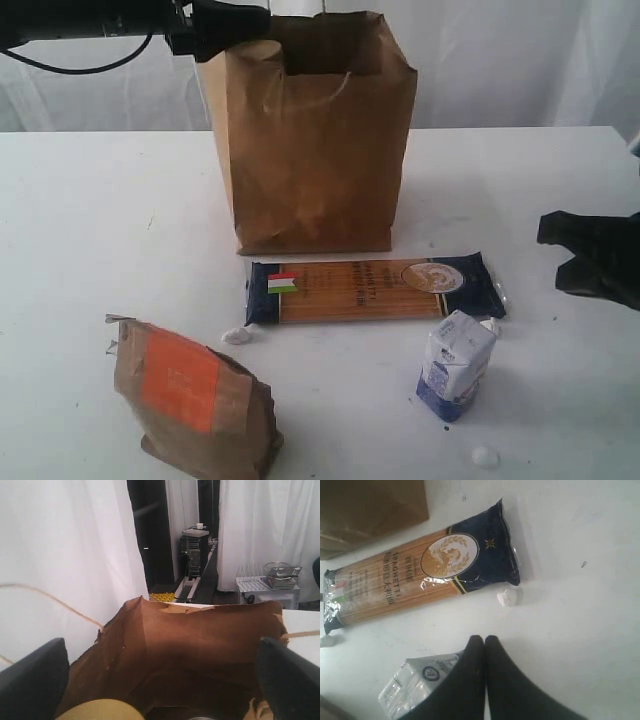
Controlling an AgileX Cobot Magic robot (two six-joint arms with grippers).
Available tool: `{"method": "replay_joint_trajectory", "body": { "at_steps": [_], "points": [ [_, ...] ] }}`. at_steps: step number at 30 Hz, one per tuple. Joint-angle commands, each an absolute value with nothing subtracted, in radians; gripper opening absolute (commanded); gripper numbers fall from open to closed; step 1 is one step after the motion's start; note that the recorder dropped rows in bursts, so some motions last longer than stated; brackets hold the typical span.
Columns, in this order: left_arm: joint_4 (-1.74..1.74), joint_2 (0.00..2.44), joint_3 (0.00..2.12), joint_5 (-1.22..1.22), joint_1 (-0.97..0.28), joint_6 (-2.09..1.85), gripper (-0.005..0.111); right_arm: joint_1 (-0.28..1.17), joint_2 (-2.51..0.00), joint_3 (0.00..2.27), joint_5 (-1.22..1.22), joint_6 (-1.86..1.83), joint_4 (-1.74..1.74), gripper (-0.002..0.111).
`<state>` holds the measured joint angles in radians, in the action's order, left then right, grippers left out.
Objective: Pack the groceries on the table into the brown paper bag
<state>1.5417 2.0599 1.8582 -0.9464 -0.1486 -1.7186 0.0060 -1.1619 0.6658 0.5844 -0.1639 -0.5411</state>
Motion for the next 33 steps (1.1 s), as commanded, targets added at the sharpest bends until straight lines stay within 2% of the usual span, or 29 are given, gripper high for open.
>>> {"method": "replay_joint_trajectory", "body": {
  "at_steps": [1, 16, 20, 22, 24, 26, 29, 30, 33],
  "points": [
    [1.561, 2.050, 1.864, -0.963, -0.152, -1.697, 0.100, 0.000, -1.162, 0.662, 0.586, -0.162, -0.546, 0.000],
    [1.522, 1.996, 1.864, -1.055, -0.122, -1.698, 0.100, 0.000, -1.162, 0.662, 0.577, -0.162, -0.545, 0.000],
    [1.498, 1.949, 1.864, -1.010, -0.098, -1.565, 0.099, 0.000, -1.162, 0.662, 0.575, -0.162, -0.545, 0.000],
    [1.492, 1.904, 1.864, -0.950, -0.078, -1.501, 0.095, 0.000, -1.162, 0.662, 0.582, -0.205, -0.545, 0.000],
    [1.448, 1.858, 1.864, -0.895, -0.053, -1.450, 0.078, 0.000, -1.162, 0.662, 0.596, -0.296, -0.545, 0.000],
    [1.355, 1.808, 1.864, -0.885, -0.031, -1.345, 0.041, 0.000, -1.162, 0.662, 0.635, -0.429, -0.545, 0.000],
    [1.214, 1.782, 1.864, -0.880, -0.031, -1.311, 0.007, 0.000, -1.162, 0.662, 0.646, -0.532, -0.545, 0.000],
    [1.165, 1.773, 1.864, -0.873, -0.031, -1.308, 0.000, 0.000, -1.162, 0.662, 0.646, -0.574, -0.545, 0.000],
    [1.024, 1.759, 1.864, -0.769, -0.031, -1.166, 0.000, 0.000, -1.162, 0.662, 0.646, -0.654, -0.545, 0.000]
  ]
}}
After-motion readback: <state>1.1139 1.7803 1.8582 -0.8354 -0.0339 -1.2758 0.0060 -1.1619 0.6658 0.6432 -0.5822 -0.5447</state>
